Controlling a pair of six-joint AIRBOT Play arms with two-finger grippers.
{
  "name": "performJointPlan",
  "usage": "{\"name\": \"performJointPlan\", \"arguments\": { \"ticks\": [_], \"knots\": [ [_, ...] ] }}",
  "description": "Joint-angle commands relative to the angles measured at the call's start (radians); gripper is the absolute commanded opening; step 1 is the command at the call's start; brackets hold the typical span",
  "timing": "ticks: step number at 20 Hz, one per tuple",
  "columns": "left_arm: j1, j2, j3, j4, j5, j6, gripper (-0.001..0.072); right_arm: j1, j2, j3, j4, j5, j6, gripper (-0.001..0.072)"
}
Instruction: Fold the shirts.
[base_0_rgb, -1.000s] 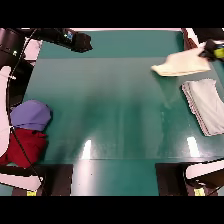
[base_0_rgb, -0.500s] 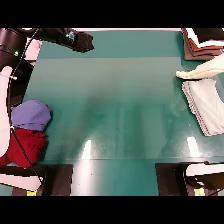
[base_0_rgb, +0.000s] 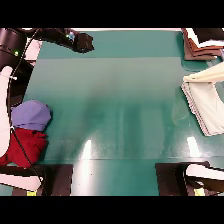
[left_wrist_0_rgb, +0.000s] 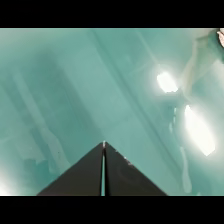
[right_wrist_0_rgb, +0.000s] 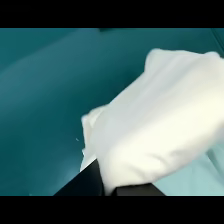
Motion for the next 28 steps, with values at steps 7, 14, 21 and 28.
{"name": "performJointPlan", "arguments": {
  "ticks": [7,14,21,28],
  "knots": [
    [0.000,0.001,0.000,0.001,-0.037,0.033,0.0024,-0.005,0.222,-0.487,-0.354,0.044,0.019,0.0033],
    [0.000,0.001,0.000,0.001,-0.037,0.033,0.0025,-0.142,0.332,-0.590,-0.357,0.035,0.043,0.0691],
    [0.000,0.001,0.000,0.013,-0.017,0.033,0.0025,0.180,0.389,-0.496,0.135,-0.079,0.003,0.0620],
    [0.000,0.001,0.000,0.012,0.010,0.032,0.0025,0.661,0.390,-0.486,0.124,-0.224,-0.034,0.0240]
  ]
}}
